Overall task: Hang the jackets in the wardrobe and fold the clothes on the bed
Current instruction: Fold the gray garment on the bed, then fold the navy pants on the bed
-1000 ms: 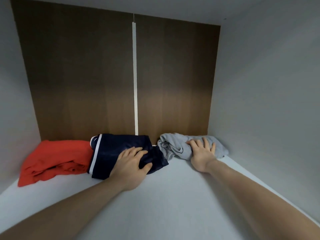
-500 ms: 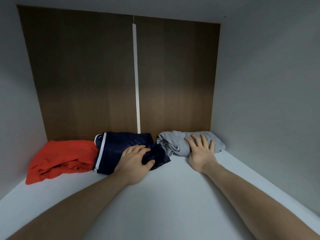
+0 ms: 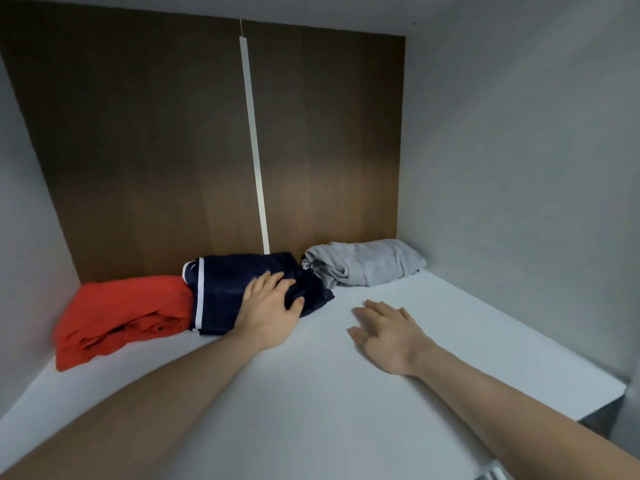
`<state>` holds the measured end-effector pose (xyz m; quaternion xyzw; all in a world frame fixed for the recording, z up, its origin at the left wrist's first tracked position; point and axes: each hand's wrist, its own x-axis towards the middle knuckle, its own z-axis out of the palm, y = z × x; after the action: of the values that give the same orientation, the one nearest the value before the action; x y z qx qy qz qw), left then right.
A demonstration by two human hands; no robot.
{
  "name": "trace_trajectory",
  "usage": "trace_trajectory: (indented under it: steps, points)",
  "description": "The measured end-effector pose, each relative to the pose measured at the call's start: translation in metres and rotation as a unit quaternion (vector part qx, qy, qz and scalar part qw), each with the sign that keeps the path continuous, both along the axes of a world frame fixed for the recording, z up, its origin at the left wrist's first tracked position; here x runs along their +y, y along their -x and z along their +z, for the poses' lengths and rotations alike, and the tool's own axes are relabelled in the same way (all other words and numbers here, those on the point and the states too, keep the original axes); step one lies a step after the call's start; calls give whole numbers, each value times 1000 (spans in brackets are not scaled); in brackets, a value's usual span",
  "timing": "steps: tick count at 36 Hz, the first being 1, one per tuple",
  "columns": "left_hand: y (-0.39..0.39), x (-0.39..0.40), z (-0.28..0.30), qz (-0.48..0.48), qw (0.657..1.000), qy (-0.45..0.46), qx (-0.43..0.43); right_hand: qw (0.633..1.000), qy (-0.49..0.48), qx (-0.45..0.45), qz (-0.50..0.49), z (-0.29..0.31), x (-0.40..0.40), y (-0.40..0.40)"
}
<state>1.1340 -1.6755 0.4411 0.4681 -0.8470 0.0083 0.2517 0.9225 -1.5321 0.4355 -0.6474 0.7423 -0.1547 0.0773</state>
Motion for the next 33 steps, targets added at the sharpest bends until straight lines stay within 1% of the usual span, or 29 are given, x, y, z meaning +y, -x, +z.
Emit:
trace_trajectory:
  steps: [3,6,9,13,17,23,30,33]
  points:
    - [0,2,-1,-8,999,39,6,1000,-3,4,-10,-1,19,-10]
    - [1,8,3,-42,995,89,-8,1000,-1,1,-13,-2,43,-20]
    - [6,24,10,-95,987,130,-30,1000,6,-14,-8,-2,74,-28]
    - [22,72,9,-195,973,125,10,999,31,-38,-20,2,128,-29]
    - [41,136,13,-312,944,109,20,996,54,-50,-52,7,196,-14]
    - [89,243,30,-429,901,53,34,976,125,-82,-158,7,324,20]
    - [152,380,28,-555,832,21,18,929,191,-115,-296,-17,503,40]
    - [174,452,22,-606,795,8,13,907,206,-123,-346,-30,584,38]
